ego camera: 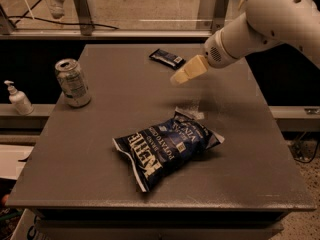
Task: Move rxbar blueberry near 7up can
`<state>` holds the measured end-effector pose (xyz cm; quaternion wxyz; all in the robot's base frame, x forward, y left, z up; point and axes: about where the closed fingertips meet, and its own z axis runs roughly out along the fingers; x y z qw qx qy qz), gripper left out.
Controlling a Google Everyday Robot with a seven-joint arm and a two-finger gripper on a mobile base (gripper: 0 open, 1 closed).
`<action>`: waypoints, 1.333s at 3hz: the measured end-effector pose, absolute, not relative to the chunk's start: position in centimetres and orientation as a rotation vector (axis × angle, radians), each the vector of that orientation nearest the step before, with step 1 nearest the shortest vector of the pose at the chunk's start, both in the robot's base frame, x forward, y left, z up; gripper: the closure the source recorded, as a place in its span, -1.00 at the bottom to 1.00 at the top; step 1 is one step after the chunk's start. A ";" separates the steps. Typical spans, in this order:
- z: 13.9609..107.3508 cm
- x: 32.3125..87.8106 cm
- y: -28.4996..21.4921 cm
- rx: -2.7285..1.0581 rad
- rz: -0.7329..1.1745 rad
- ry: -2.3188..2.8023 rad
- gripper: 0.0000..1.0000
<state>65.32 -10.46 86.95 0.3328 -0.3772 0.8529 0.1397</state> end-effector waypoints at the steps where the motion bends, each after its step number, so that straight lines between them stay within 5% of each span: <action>1: 86.0 67.5 -9.1 -0.919 0.430 2.164 -1.00; 4: 82.9 75.8 -4.9 -0.876 0.424 2.056 -1.00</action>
Offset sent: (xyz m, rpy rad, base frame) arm 0.0940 0.0526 -0.0201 0.2541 -0.1514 -0.0756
